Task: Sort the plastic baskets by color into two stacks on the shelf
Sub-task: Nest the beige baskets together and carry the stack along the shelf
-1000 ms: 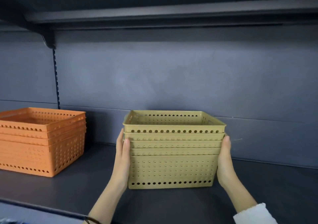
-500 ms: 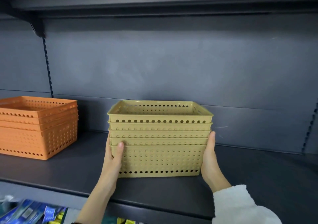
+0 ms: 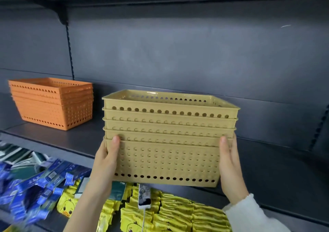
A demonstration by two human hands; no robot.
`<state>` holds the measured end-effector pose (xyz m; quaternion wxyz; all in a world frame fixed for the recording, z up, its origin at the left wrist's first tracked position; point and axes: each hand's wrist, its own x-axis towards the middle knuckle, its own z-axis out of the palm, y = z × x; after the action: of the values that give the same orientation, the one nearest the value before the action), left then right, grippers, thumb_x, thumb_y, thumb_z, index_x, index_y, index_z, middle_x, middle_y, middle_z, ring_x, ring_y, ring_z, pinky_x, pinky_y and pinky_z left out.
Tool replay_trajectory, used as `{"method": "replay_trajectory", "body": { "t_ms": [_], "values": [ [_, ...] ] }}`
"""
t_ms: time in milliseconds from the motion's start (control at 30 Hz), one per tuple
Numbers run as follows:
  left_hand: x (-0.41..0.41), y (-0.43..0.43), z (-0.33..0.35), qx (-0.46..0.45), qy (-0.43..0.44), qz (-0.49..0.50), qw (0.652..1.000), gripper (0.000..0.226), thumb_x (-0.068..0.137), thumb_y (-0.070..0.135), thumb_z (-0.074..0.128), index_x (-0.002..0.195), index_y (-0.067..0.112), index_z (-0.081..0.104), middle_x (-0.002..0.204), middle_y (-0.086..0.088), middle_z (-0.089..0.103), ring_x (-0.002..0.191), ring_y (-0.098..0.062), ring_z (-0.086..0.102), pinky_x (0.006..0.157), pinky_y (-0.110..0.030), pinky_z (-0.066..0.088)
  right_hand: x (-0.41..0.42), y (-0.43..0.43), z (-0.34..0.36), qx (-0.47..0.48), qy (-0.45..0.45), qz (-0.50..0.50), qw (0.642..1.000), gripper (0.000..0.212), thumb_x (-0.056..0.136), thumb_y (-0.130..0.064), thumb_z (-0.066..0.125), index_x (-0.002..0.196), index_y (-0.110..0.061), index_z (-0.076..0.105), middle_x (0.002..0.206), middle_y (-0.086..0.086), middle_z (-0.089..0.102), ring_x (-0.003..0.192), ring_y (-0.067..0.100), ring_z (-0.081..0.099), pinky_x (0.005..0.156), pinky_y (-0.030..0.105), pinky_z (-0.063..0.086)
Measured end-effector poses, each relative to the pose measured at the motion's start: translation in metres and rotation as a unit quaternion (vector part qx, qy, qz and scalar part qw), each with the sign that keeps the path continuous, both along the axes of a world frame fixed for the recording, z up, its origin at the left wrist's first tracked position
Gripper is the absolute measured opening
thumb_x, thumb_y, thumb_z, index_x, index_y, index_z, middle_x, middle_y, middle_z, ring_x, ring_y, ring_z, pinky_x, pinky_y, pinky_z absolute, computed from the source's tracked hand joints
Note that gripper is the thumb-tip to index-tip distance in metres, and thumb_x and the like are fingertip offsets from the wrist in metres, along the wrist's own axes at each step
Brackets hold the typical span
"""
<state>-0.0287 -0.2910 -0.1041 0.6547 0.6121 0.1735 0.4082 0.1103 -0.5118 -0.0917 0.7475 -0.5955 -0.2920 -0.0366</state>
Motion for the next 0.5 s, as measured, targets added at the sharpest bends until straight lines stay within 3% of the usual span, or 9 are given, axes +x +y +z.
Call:
{"method": "replay_trajectory", "body": {
  "t_ms": [167, 267, 333, 500],
  "values": [
    [-0.029, -0.008, 0.017, -0.002, -0.030, 0.025, 0.999, 0.045, 0.073, 0.058, 0.042, 0.108, 0.034, 0.057, 0.110, 0.011, 0.065, 0.102, -0.007, 0.059, 0.083, -0.036, 0.048, -0.021, 0.005, 0.019, 0.029, -0.008, 0.019, 0.999, 0.056, 0.082, -0.053, 0.042, 0.137, -0.040, 0.039, 0.108, -0.039, 0.063, 0.100, -0.018, 0.059, 0.070, 0.001, 0.046],
    [-0.053, 0.004, 0.024, 0.000, -0.045, 0.046, 0.998, 0.053, 0.072, 0.059, 0.042, 0.114, 0.030, 0.057, 0.111, 0.011, 0.065, 0.102, -0.006, 0.059, 0.074, -0.029, 0.046, -0.037, 0.025, 0.031, 0.042, -0.029, 0.044, 0.998, 0.067, 0.077, -0.066, 0.048, 0.137, -0.038, 0.041, 0.112, -0.034, 0.065, 0.104, -0.012, 0.060, 0.072, 0.003, 0.048],
    [-0.075, 0.017, 0.027, 0.001, -0.053, 0.068, 0.996, 0.046, 0.074, 0.059, 0.042, 0.108, 0.033, 0.058, 0.108, 0.014, 0.066, 0.101, -0.003, 0.059, 0.073, -0.027, 0.044, -0.052, 0.046, 0.038, 0.046, -0.048, 0.062, 0.996, 0.080, 0.065, -0.079, 0.053, 0.134, -0.039, 0.044, 0.113, -0.032, 0.065, 0.104, -0.011, 0.061, 0.073, 0.006, 0.049],
    [-0.144, 0.075, 0.038, 0.022, -0.068, 0.148, 0.986, 0.043, 0.075, 0.068, 0.055, 0.097, 0.031, 0.061, 0.090, 0.019, 0.072, 0.092, -0.002, 0.064, 0.070, -0.025, 0.047, -0.093, 0.127, 0.043, 0.065, -0.058, 0.115, 0.990, 0.088, 0.062, -0.082, 0.054, 0.136, -0.035, 0.044, 0.118, -0.027, 0.065, 0.108, -0.006, 0.061, 0.078, 0.012, 0.051]
  ]
}}
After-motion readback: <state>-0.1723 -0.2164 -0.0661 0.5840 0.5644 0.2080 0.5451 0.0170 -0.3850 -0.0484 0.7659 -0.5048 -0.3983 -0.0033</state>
